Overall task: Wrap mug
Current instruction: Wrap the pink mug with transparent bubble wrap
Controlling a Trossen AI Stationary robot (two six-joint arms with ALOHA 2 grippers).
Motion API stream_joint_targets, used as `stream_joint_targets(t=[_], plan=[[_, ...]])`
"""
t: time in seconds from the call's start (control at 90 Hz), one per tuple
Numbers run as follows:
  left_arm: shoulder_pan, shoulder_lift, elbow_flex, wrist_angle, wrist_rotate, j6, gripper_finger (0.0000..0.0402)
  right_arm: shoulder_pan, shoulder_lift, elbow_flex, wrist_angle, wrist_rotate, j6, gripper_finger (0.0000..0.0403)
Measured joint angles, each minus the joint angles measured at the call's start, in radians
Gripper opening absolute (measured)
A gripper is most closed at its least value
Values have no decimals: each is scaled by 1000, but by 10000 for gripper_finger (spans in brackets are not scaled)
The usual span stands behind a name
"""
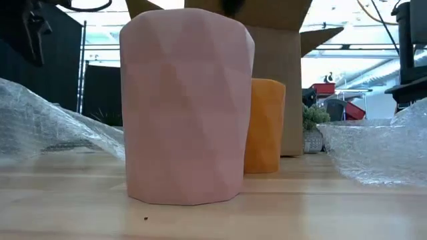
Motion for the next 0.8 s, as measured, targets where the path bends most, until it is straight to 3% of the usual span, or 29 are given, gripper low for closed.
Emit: stream_joint_targets(t=[0.144,0.344,0.678,0.8], plan=[[0,0,0,5,-19,27,136,3,192,275,-174,1,2,0],[0,0,-1,7,-64,77,136,2,417,580,-284,2,11,0],[-7,0,-1,9,-46,82,136,-3,711,912,-278,-6,103,0],[-19,0,-1,9,-40,101,136,-3,794,966,-130,-9,135,0]])
